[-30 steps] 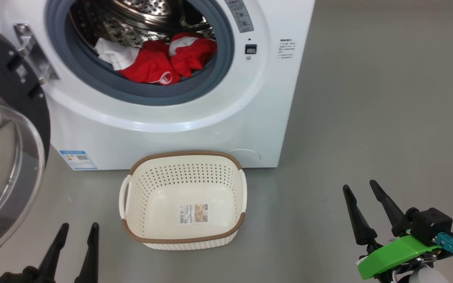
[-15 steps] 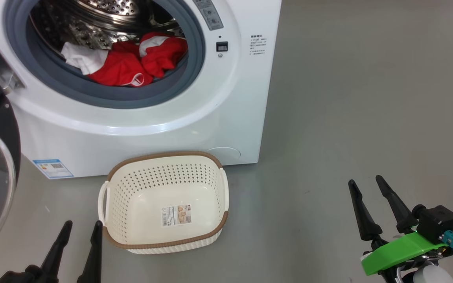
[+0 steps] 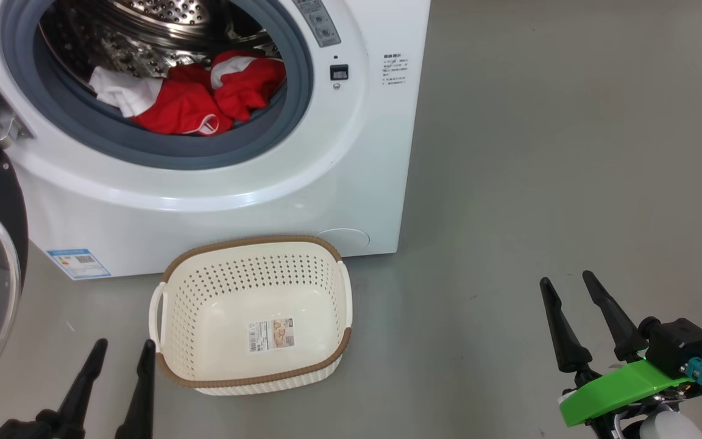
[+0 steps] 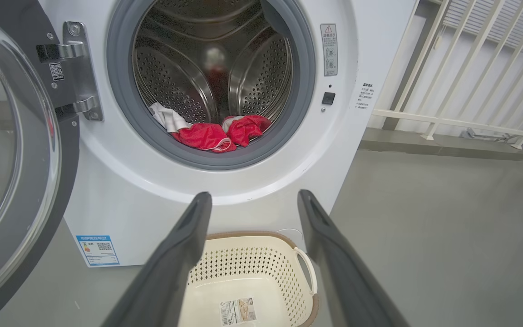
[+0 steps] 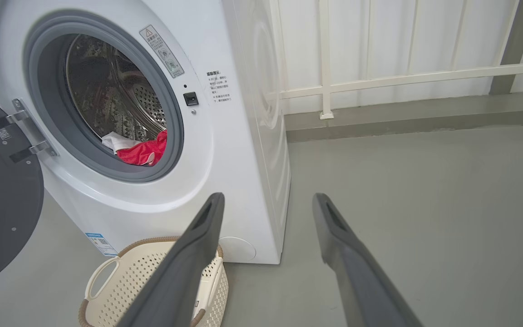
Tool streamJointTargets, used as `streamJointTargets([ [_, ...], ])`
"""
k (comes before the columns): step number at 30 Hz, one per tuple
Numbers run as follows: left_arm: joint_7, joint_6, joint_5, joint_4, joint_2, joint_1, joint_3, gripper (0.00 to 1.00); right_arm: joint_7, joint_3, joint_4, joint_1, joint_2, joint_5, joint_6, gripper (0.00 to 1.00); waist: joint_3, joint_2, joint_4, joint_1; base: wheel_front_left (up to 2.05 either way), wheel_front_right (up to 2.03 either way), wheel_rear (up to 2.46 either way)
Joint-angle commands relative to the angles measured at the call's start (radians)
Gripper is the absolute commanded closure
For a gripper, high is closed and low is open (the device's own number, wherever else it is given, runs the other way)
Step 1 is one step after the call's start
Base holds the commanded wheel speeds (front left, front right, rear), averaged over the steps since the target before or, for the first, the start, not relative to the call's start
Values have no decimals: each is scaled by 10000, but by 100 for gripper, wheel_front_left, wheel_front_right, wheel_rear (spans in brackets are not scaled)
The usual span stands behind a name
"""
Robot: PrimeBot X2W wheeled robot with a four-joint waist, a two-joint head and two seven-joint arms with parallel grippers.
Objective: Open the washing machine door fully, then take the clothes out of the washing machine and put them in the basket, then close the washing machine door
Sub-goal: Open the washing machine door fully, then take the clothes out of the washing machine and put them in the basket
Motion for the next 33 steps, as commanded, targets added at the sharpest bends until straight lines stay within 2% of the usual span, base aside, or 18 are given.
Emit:
streamJointTargets([
  [1,-51,15,155,-273,204,-188,458,0,-93,151,-281,51,-37,-63,50,0,-6,0,14,0,0,0,0],
  [17,-51,15,161,-196,222,-249,480,0,-94,216,-283,84,-66,-74,50,0,-26,0,141,0,10,-12,2],
  [33,-51,15,-86,-145,415,-413,421,0,-94,274,-246,-18,-1,-82,50,0,127,0,115,0,109,-123,14],
])
